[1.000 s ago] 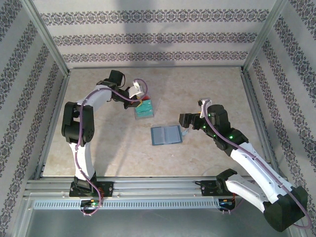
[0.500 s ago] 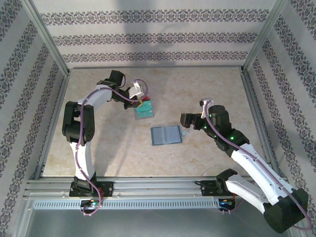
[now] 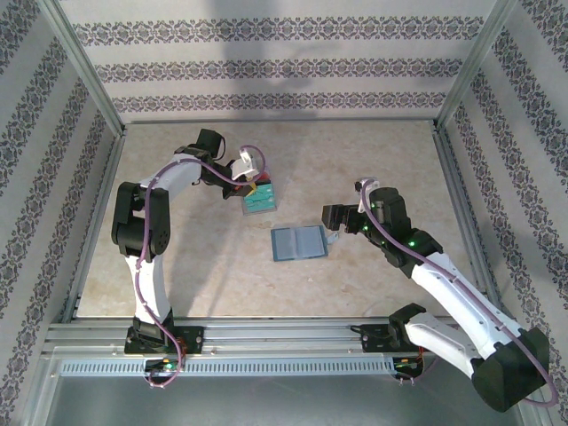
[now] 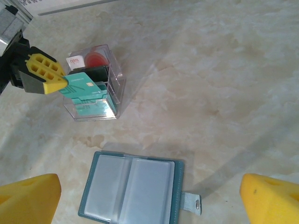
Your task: Take the credit cards out of the card holder
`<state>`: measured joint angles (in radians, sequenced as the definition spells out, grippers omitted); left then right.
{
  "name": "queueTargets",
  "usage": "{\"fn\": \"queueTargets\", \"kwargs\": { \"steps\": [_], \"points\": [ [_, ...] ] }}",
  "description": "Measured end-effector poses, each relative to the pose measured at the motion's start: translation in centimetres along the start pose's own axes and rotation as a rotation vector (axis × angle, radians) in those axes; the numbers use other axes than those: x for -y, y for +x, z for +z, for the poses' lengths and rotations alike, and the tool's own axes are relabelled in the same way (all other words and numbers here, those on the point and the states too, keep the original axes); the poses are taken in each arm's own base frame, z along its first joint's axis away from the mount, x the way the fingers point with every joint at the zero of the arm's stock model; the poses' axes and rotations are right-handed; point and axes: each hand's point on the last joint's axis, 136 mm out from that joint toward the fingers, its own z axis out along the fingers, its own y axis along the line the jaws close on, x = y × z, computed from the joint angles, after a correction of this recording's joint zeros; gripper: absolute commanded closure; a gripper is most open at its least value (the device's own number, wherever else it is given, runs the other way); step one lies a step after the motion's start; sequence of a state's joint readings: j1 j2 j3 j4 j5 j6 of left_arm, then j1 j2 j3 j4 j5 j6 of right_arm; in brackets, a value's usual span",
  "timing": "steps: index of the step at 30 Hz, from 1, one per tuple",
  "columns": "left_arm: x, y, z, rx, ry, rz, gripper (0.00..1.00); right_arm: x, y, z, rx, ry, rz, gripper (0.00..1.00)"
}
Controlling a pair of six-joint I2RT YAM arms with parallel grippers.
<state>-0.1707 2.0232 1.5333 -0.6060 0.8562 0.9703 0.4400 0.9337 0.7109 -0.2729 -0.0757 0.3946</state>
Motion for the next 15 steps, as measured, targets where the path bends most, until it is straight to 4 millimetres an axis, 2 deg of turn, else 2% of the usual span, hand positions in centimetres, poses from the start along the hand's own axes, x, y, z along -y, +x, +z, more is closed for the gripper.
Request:
{"fn": "queueTargets", "kwargs": {
  "steps": [7, 15],
  "points": [
    [0.0, 0.2, 0.0, 0.002, 0.003, 0.005, 1.0, 0.0, 0.0, 0.0, 0.0, 0.0, 0.0, 0.02],
    [0.4, 1.4, 0.9, -0.019, 0.039, -0.026, 1.0, 0.0, 0.0, 0.0, 0.0, 0.0, 0.0, 0.02]
  ]
}}
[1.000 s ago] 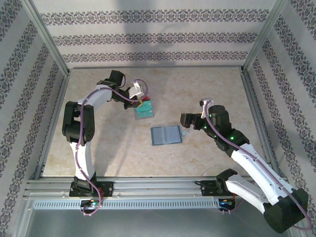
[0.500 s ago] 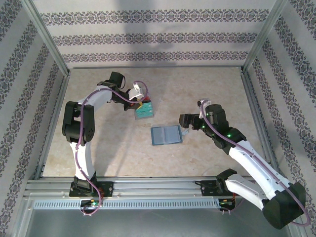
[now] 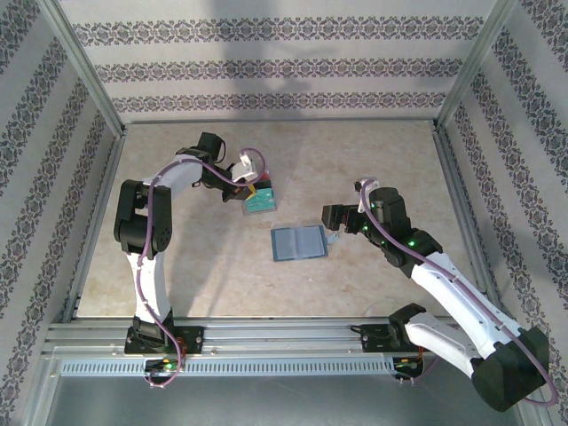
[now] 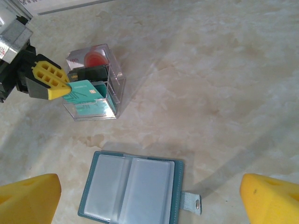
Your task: Take the credit cards out of the card holder
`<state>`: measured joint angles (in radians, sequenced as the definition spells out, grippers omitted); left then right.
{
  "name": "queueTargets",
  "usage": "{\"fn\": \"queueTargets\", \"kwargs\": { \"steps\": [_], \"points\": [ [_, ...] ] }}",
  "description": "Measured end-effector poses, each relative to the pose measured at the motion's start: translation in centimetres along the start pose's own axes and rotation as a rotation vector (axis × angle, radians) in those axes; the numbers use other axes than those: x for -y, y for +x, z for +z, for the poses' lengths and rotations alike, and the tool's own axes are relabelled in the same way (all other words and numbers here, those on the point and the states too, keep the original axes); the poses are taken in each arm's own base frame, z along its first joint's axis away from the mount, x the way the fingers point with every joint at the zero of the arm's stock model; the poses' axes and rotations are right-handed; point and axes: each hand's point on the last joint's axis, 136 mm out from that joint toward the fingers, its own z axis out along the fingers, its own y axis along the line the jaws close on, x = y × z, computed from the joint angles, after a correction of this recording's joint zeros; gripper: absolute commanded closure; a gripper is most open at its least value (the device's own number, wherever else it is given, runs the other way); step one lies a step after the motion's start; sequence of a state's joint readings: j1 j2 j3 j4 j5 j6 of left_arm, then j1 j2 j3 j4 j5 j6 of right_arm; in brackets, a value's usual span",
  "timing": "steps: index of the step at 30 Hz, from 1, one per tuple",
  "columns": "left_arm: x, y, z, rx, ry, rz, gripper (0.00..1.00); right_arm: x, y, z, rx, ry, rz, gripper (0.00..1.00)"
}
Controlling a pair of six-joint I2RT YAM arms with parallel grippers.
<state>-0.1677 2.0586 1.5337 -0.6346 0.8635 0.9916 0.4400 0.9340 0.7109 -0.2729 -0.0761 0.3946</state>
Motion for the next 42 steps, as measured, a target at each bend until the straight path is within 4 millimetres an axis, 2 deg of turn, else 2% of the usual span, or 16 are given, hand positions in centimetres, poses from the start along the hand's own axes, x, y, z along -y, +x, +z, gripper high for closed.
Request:
{"fn": "queueTargets", "kwargs": {
  "steps": [4, 8, 12, 24, 27, 32, 38, 40, 42],
  "points": [
    [0.0, 0.2, 0.1, -0.006, 0.002, -0.005, 1.0, 0.0, 0.0, 0.0, 0.0, 0.0, 0.0, 0.02],
    [0.0, 0.3, 0.1, -0.007, 0.002, -0.006, 0.91, 0.0, 0.0, 0.0, 0.0, 0.0, 0.0, 0.02],
    [0.0, 0.3, 0.2, -0.007, 0.003, -0.007, 0.87, 0.0, 0.0, 0.0, -0.001, -0.001, 0.0, 0.02],
    [0.0, 0.3, 0.2, -0.007, 0.002, -0.021, 0.86, -0.1, -0.1, -0.1, 0.004, -0.006, -0.001, 0.02],
    [-0.2, 0.0, 0.0, -0.001, -0.012, -0.033, 0.82, -0.1, -0.1, -0.2, 0.005, -0.006, -0.001, 0.02],
    [-0.1, -1.1, -1.3, 0.027, -0.084, -0.045, 0.66, 0.0, -0.3, -0.3, 0.014, -0.002, 0.002, 0.02],
    [0.7, -3.1, -4.5, 0.096, -0.245, -0.055, 0.36, 0.9, -0.8, -0.5, 0.033, 0.028, 0.012, 0.02],
    [0.8, -3.2, -5.5, 0.119, -0.328, -0.072, 0.23, 1.3, -0.9, -0.5, 0.043, 0.046, 0.014, 0.02],
    [1.0, -2.4, -6.2, 0.128, -0.419, -0.114, 0.11, 1.7, -0.9, -0.5, 0.049, 0.063, 0.014, 0.02]
  ]
}}
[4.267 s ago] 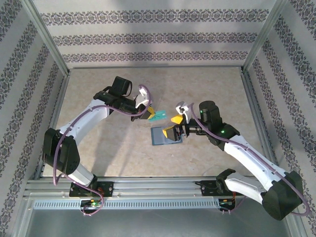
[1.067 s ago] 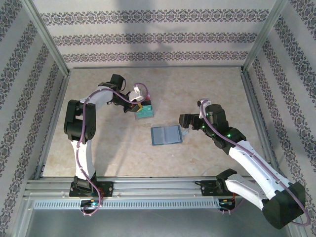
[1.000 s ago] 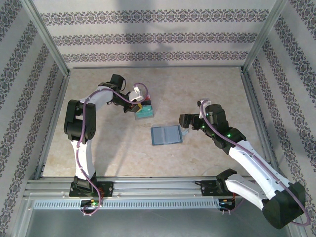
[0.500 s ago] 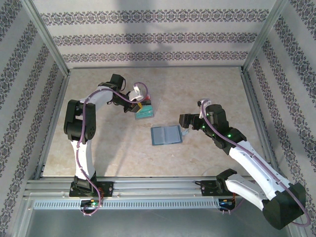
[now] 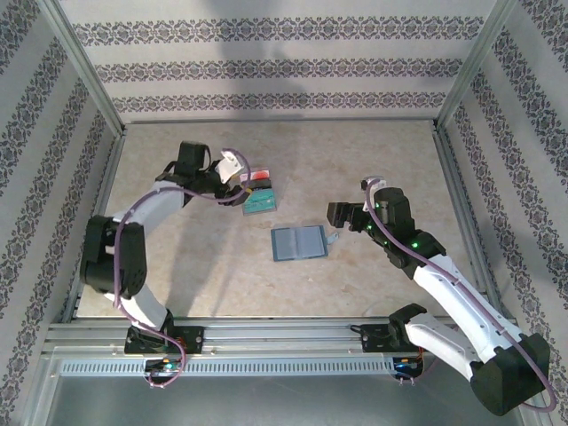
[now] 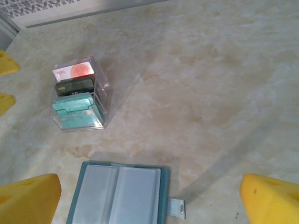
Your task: Take the credit cards out of the card holder
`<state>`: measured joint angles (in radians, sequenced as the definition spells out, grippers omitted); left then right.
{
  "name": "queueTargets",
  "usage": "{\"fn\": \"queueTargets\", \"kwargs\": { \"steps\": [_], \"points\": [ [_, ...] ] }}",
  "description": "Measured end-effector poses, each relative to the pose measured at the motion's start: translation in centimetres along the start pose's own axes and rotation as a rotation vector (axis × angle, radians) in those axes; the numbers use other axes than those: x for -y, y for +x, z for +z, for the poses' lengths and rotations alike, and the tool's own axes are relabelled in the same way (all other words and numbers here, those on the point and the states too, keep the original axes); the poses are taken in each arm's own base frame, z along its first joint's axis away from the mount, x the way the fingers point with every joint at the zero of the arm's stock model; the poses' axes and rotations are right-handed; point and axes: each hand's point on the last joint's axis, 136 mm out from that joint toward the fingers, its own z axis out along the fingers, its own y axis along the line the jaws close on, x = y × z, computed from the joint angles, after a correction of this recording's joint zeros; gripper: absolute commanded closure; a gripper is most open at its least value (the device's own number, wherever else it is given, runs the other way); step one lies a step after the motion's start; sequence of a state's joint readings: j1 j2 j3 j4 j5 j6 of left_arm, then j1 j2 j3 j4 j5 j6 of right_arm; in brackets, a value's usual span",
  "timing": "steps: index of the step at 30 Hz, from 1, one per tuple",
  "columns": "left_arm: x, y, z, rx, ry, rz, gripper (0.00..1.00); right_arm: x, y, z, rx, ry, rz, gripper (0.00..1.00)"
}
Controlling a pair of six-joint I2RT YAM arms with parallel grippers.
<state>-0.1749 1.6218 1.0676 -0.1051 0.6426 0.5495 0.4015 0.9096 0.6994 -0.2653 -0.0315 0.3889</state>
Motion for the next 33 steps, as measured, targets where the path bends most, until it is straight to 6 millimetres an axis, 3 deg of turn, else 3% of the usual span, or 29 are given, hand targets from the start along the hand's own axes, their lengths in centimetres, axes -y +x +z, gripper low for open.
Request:
{"fn": "queueTargets", "kwargs": {
  "steps": [4, 13, 18, 25, 33],
  "points": [
    [-1.0, 2.4, -2.0, -0.004, -0.214, -0.109, 0.0, 1.1, -0.2, 0.1, 0.016, 0.046, 0.004, 0.02],
    [-2.5, 8.8, -7.9, 0.0, -0.654, -0.31, 0.0, 3.0, 0.4, 0.9, 0.036, 0.127, -0.064, 0.02],
    [-3.2, 12.1, -9.9, -0.034, -0.817, -0.364, 0.01, 4.2, 0.6, 1.0, 0.073, 0.175, -0.107, 0.02],
    [-4.9, 15.0, -11.2, -0.034, -0.934, -0.402, 0.01, 5.8, 0.1, 0.6, 0.148, 0.244, -0.142, 0.02],
    [-6.1, 14.9, -9.9, 0.02, -0.936, -0.413, 0.01, 7.2, -0.9, 0.5, 0.201, 0.31, -0.176, 0.02]
  ]
}}
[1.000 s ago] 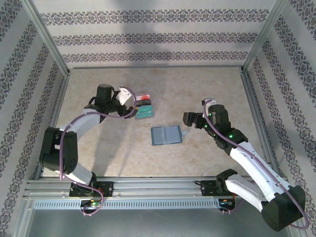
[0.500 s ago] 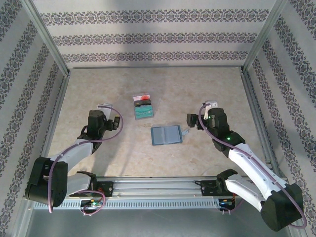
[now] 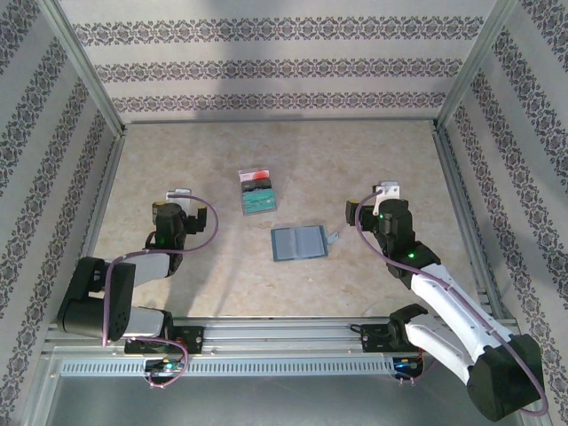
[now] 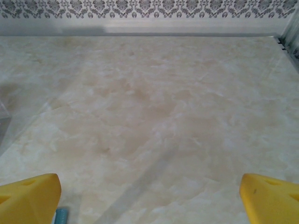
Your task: Take the credit cards out of the card holder
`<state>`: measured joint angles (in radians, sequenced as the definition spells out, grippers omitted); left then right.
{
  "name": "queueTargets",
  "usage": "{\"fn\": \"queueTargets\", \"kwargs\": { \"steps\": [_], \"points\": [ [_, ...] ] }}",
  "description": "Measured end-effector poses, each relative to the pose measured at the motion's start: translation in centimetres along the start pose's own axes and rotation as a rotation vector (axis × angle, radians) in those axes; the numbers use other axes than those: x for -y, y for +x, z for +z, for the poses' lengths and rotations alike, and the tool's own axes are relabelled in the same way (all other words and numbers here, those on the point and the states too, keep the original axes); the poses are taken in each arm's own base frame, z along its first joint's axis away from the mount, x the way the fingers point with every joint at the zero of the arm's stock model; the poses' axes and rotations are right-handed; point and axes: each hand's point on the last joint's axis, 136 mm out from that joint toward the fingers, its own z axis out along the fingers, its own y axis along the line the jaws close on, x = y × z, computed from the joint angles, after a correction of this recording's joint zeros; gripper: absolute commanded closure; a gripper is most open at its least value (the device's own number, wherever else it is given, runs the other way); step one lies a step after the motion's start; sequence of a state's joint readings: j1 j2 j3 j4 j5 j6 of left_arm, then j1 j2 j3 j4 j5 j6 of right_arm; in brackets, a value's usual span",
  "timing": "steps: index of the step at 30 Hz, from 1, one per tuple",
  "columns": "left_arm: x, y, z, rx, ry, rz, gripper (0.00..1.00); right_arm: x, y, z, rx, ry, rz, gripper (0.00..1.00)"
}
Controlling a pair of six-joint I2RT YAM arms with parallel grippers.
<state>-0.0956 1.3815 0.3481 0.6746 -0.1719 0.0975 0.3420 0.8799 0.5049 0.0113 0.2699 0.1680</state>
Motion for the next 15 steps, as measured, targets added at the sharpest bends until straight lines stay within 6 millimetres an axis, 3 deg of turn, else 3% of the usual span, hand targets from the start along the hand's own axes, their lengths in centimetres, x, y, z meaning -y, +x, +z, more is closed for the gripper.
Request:
{"fn": "queueTargets", "kwargs": {
  "steps": [8, 15],
  "points": [
    [1.0, 0.0, 1.6, 0.046, 0.032, -0.03, 0.01, 1.5, 0.1, 0.6, 0.033, 0.049, -0.04, 0.02],
    [1.1, -0.4, 1.6, 0.125, 0.048, -0.053, 0.01, 2.9, 1.0, 1.0, 0.052, 0.087, -0.042, 0.02]
  ]
}}
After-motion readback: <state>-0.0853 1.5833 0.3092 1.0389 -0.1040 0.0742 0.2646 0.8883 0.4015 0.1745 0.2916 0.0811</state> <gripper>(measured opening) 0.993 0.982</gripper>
